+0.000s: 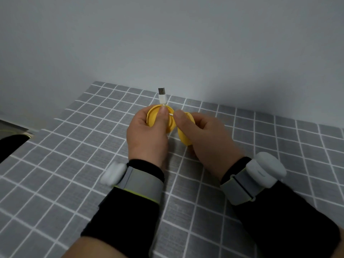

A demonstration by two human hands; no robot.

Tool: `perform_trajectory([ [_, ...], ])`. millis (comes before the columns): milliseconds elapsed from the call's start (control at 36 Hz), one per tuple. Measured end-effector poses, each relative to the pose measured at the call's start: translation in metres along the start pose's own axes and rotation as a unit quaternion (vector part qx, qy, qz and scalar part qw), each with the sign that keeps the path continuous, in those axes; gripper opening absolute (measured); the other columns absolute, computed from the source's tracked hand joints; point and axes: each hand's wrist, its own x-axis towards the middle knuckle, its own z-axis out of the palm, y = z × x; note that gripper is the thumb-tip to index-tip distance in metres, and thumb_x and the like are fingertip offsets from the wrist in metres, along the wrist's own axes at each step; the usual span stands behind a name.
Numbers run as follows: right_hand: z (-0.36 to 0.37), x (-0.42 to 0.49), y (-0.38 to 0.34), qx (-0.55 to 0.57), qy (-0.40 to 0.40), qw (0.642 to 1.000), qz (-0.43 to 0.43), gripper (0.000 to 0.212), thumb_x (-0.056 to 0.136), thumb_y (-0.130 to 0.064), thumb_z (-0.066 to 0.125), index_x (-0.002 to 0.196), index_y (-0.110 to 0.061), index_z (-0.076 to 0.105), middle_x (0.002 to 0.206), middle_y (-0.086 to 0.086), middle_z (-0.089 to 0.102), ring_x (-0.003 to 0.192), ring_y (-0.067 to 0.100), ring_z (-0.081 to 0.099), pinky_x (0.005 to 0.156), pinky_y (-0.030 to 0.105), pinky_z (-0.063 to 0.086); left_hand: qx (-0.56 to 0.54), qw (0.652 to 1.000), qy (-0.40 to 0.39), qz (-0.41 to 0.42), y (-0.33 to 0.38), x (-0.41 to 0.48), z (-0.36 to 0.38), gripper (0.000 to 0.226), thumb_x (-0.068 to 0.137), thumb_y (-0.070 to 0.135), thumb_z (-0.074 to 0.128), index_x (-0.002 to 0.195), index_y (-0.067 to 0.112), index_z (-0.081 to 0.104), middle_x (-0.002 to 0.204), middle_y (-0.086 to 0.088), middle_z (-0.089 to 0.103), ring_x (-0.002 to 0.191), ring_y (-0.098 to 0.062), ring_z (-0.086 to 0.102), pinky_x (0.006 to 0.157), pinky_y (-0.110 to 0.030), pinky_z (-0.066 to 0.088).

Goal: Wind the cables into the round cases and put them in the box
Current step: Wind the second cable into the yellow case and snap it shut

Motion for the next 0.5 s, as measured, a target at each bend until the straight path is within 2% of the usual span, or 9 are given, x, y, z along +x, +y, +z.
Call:
perform_trajectory([
  [83,-0.004,0.001,-0.009,-0.156,0.032,0.987,-0.027,0.050,0.081,-0.074,0.051,0.085,-0.028,0.071,0.072,-0.014,0.068,0.070,0.000,0.062,0.066,0.023,0.048,0.042,0.999,0.020,0.025,0.002,-0.001,0.000,0.017,0.087,0.036,0.072,0.100,0.024,0.070,0.090,0.007,0.073,0.085,-0.006,0.069,0.077,-0.025,0.056],
  [167,-0.013,0.004,-0.016,-0.258,0.042,0.964,-0.039,0.042,0.084,-0.068,0.055,0.095,-0.031,0.071,0.080,-0.014,0.067,0.077,0.002,0.062,0.069,0.024,0.047,0.077,0.996,0.007,0.052,0.004,-0.003,0.000,0.011,0.086,0.031,0.073,0.096,0.030,0.067,0.084,0.014,0.069,0.078,0.006,0.063,0.071,-0.012,0.051],
  [222,-0.023,0.007,-0.018,-0.282,0.044,0.957,-0.049,0.034,0.085,-0.061,0.059,0.092,-0.030,0.071,0.076,-0.012,0.065,0.073,0.003,0.060,0.066,0.025,0.044,0.080,0.995,-0.011,0.059,0.004,-0.004,0.002,0.011,0.086,0.029,0.074,0.092,0.032,0.066,0.081,0.017,0.067,0.074,0.009,0.062,0.066,-0.008,0.048],
  [306,-0.031,0.008,-0.022,-0.320,0.053,0.944,-0.068,0.021,0.089,-0.053,0.059,0.087,-0.034,0.066,0.071,-0.017,0.056,0.067,0.000,0.052,0.059,0.016,0.034,0.082,0.994,-0.016,0.067,0.004,-0.005,0.002,0.012,0.085,0.029,0.075,0.088,0.035,0.065,0.080,0.018,0.067,0.074,0.009,0.061,0.066,-0.007,0.047],
  [389,-0.028,0.005,-0.026,-0.353,0.070,0.929,-0.085,0.021,0.092,-0.048,0.058,0.085,-0.029,0.066,0.069,-0.015,0.055,0.067,0.006,0.051,0.058,0.012,0.030,0.080,0.995,-0.010,0.064,0.003,-0.004,0.001,0.010,0.085,0.030,0.074,0.091,0.033,0.067,0.080,0.017,0.067,0.074,0.009,0.061,0.065,-0.005,0.046],
  [444,-0.022,0.003,-0.027,-0.354,0.084,0.927,-0.093,0.021,0.092,-0.046,0.059,0.089,-0.027,0.066,0.069,-0.012,0.057,0.068,0.008,0.054,0.057,0.017,0.035,0.080,0.995,-0.004,0.060,0.002,-0.003,0.001,0.010,0.086,0.031,0.074,0.095,0.029,0.070,0.081,0.015,0.068,0.073,0.008,0.061,0.066,-0.007,0.047],
  [500,-0.017,0.000,-0.027,-0.330,0.096,0.935,-0.084,0.020,0.091,-0.047,0.060,0.094,-0.027,0.059,0.071,-0.009,0.059,0.071,0.015,0.057,0.060,0.028,0.040,0.066,0.997,0.004,0.046,0.001,-0.001,-0.001,0.012,0.086,0.031,0.073,0.097,0.026,0.071,0.082,0.013,0.070,0.074,0.004,0.063,0.070,-0.013,0.050],
])
